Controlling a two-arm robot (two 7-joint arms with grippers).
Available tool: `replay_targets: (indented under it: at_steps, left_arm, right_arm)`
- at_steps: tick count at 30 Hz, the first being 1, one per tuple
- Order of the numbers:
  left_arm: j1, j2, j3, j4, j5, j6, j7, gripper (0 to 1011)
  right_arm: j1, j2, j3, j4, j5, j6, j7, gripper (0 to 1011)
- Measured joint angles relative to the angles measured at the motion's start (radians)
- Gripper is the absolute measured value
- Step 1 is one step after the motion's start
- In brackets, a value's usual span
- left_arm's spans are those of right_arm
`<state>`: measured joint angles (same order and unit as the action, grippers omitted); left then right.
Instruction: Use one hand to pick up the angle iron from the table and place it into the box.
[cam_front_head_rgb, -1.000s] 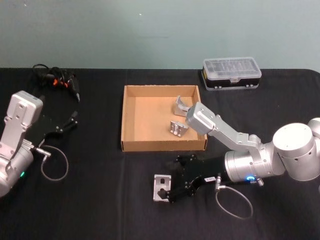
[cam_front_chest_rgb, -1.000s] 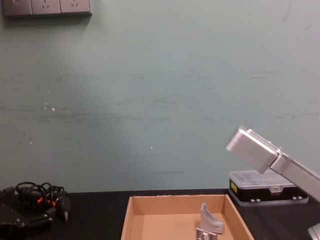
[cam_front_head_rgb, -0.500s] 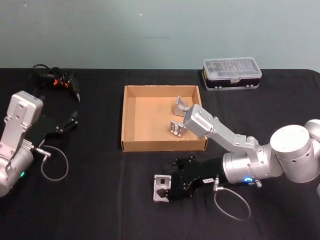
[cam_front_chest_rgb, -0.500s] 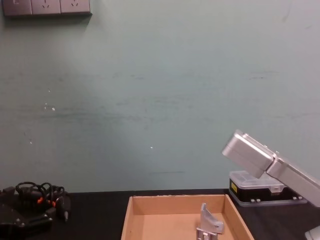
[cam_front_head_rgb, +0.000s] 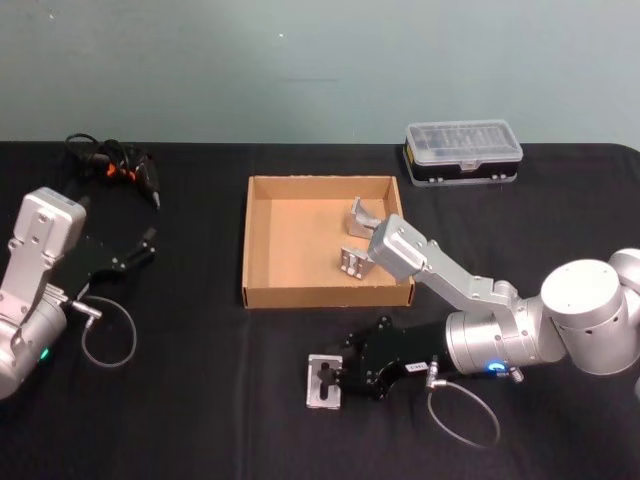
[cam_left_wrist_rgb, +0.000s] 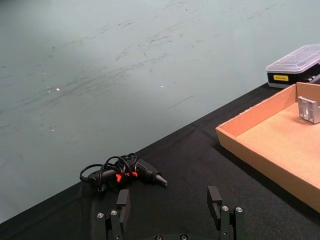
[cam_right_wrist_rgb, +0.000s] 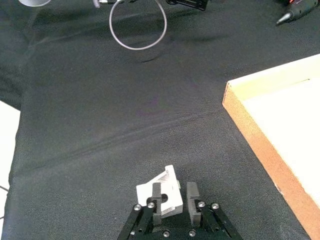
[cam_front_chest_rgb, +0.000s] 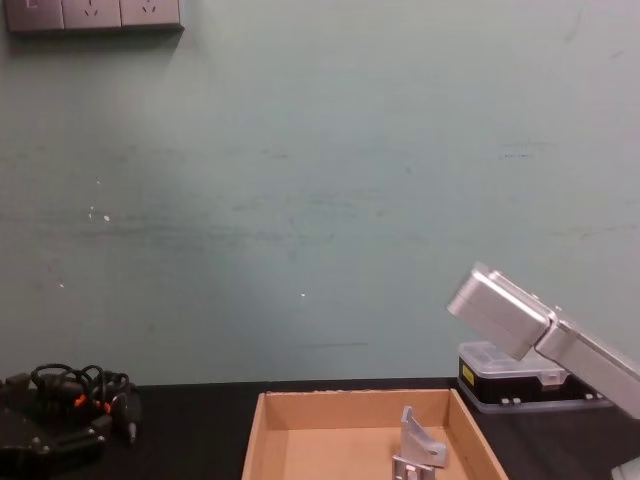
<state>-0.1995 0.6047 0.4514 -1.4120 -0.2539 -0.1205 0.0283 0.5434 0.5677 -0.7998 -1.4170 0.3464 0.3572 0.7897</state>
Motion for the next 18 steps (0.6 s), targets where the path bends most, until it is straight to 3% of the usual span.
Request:
replay_targets:
  at_steps: [3, 6, 8, 18]
  left_arm:
    - [0.0, 0.0, 0.0, 0.0, 0.0, 0.0, 0.0, 1011]
    - [0.0, 0.0, 0.0, 0.0, 0.0, 0.0, 0.0, 1011]
    - [0.0, 0.0, 0.0, 0.0, 0.0, 0.0, 0.0, 1011]
    - [0.0, 0.0, 0.0, 0.0, 0.0, 0.0, 0.0, 1011]
  right_arm:
    - [0.0, -0.001, -0.002, 0.003, 0.003, -0.004, -0.002, 242]
    - [0.0, -0.002, -0.004, 0.007, 0.004, -0.008, -0.004, 205]
    - [0.001, -0.003, -0.004, 0.008, 0.006, -0.01, -0.005, 127]
    - [-0.011, 0.005, 0.015, -0.008, 0.017, -0.02, -0.033, 108]
